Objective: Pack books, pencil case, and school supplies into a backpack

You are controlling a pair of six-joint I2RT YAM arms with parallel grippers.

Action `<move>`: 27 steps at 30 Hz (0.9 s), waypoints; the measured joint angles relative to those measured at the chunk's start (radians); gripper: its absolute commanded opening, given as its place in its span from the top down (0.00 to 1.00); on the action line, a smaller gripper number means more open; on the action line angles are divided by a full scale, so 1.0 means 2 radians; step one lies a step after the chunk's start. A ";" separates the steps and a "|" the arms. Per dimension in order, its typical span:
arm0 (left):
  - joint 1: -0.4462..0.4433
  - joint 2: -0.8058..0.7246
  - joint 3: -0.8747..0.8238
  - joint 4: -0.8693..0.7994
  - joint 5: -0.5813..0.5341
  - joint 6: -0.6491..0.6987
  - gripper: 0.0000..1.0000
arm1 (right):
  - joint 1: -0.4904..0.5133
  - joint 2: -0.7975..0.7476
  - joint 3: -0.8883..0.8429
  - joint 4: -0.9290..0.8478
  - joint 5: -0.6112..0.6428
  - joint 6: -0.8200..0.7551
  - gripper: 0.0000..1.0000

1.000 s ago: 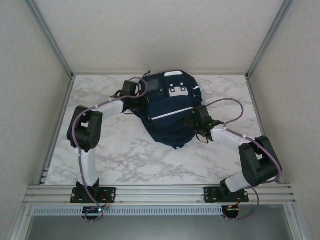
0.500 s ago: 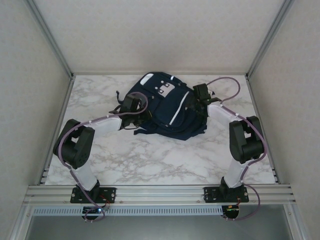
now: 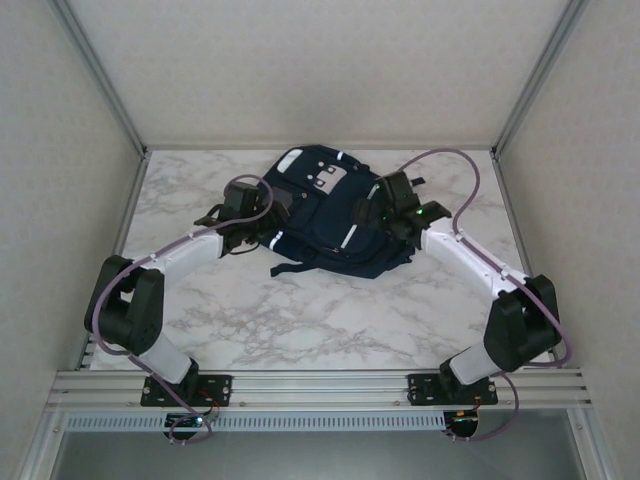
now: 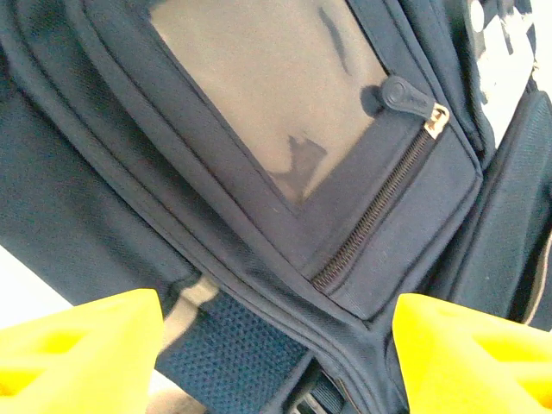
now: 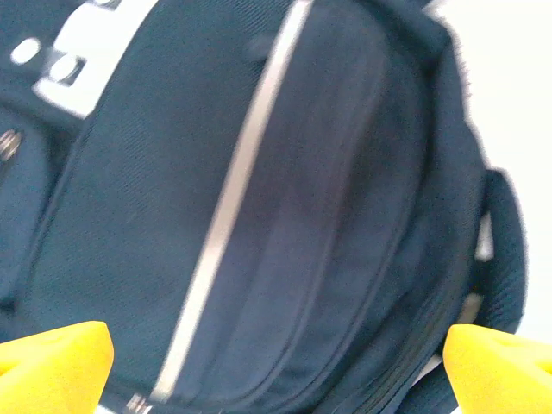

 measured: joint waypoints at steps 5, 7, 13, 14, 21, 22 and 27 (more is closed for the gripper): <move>0.004 0.027 0.000 0.009 -0.003 -0.002 0.25 | 0.082 0.003 -0.008 -0.012 0.010 0.039 0.01; 0.006 0.041 0.000 0.011 -0.002 -0.004 0.25 | 0.105 0.014 -0.008 -0.012 0.018 0.056 0.01; 0.010 0.057 0.000 0.016 0.000 -0.008 0.25 | 0.154 0.081 0.009 -0.029 0.061 0.098 0.01; 0.010 0.058 0.000 0.017 0.000 -0.008 0.25 | 0.159 0.093 0.015 -0.034 0.071 0.104 0.01; 0.014 0.062 -0.007 0.029 0.003 -0.012 0.25 | 0.169 0.145 0.048 -0.053 0.128 0.151 0.01; 0.014 0.063 -0.007 0.031 0.004 -0.013 0.25 | 0.170 0.148 0.051 -0.053 0.133 0.156 0.01; 0.015 0.063 -0.010 0.035 0.008 -0.015 0.25 | 0.170 0.154 0.059 -0.047 0.148 0.172 0.01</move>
